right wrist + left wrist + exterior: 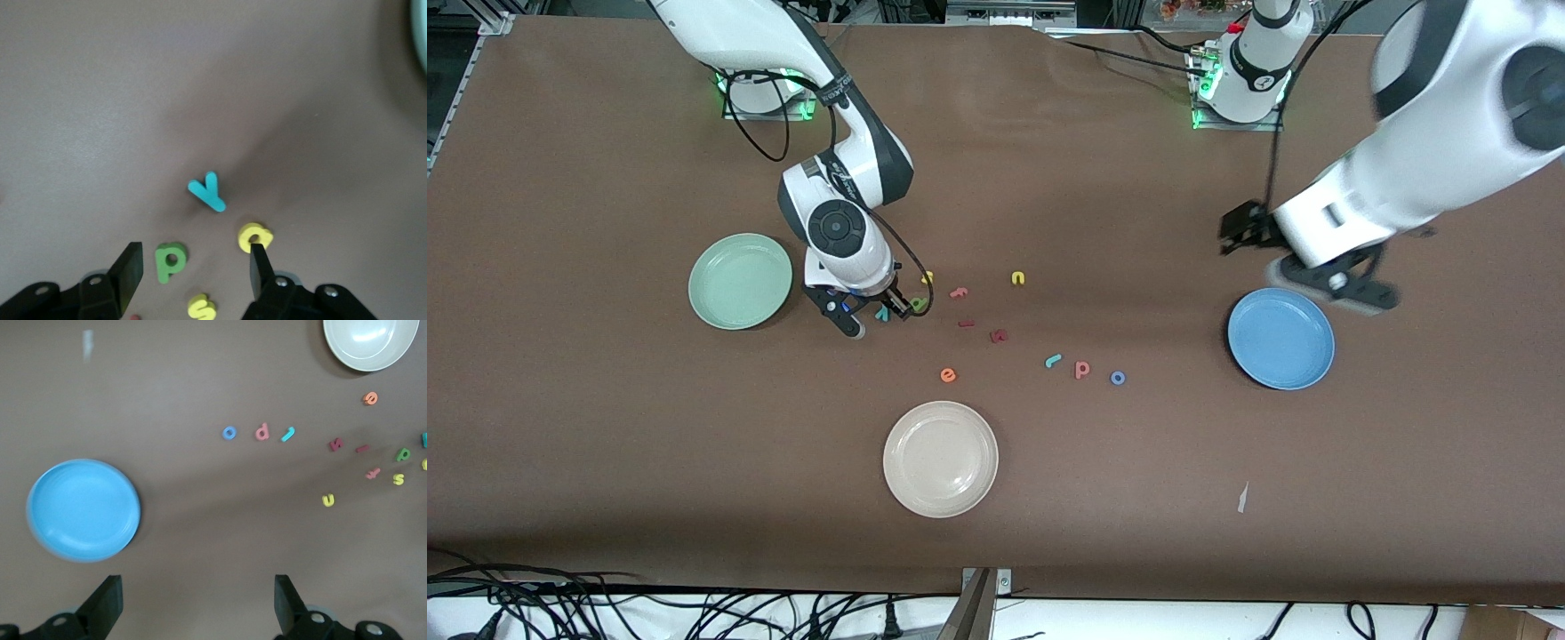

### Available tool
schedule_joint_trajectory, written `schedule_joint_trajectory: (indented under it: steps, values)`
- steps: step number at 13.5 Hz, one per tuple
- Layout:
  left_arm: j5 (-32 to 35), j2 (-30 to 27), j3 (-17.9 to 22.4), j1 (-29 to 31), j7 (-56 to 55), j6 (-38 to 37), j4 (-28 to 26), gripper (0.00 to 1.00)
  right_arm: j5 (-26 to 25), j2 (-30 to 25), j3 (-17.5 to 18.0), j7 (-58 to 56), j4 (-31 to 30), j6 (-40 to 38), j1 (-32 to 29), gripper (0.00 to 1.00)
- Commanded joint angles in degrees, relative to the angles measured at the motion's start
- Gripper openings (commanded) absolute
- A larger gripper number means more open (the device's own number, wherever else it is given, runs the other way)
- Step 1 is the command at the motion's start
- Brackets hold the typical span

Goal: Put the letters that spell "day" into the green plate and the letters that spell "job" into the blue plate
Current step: 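Grasp the green letter p with the right gripper while the left gripper reaches letters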

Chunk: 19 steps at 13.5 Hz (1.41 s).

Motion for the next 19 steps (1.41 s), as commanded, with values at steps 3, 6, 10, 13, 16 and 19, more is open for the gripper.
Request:
schedule_joint_trajectory:
  steps: [3, 6, 10, 13, 16, 19]
  values:
    - [-1.21, 9.49, 2.1, -7.72, 0.46, 9.1, 0.07, 1.0, 0.0, 3.12, -0.26, 4.41, -0.9, 6.88, 2.83, 0.73]
    - [-1.21, 14.94, 2.11, -10.19, 0.38, 18.23, 0.08, 1.0, 0.0, 4.17, -0.26, 4.41, -2.3, 10.83, 3.53, 0.73]
    - [-1.22, 21.63, 2.19, -12.91, -0.15, 31.41, -0.1, 1.0, 0.0, 5.14, -0.26, 4.07, -3.54, 14.45, 3.62, 0.67]
    - [-1.22, 26.55, 4.74, -16.6, -0.15, 39.42, 0.08, 1.0, -0.08, 5.23, -0.26, 3.63, -3.63, 14.1, 3.62, 0.16]
    - [-1.04, 28.93, 5.18, -18.8, 0.29, 42.6, -0.01, 0.99, 0.0, 3.3, -0.96, -0.49, -4.16, 12.35, 3.27, 0.12]
    - [4.39, 29.99, 6.24, -21.44, -0.06, 42.87, -0.36, 0.99, 0.09, -1.69, -5.43, -9.26, -3.02, 1.3, 2.74, 0.12]
